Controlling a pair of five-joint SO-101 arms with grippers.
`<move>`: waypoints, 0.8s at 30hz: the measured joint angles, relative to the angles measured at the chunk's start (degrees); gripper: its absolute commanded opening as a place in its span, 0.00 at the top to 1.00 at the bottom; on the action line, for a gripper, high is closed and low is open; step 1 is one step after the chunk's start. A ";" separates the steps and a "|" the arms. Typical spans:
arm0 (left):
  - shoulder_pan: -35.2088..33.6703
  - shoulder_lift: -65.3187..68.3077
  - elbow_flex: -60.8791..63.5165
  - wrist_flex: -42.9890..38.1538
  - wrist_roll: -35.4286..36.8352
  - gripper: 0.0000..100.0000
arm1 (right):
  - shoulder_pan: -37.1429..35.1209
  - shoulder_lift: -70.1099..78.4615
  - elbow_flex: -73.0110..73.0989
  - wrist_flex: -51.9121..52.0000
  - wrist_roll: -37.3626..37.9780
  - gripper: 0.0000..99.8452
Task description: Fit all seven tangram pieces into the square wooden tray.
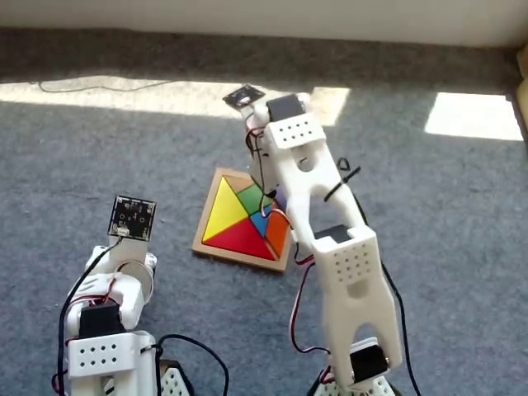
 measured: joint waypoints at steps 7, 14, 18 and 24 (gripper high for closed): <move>0.00 0.00 0.00 0.00 0.00 0.95 | 1.76 0.00 -0.09 0.09 0.00 0.99; 0.00 0.00 0.00 0.00 0.00 0.95 | 2.02 5.98 -0.35 0.09 0.00 0.99; 0.00 0.00 0.00 0.00 0.00 0.95 | 1.32 8.18 -2.55 0.44 0.00 0.99; 0.00 -0.44 0.00 0.00 0.00 0.95 | -1.05 9.14 -4.57 0.35 0.00 0.99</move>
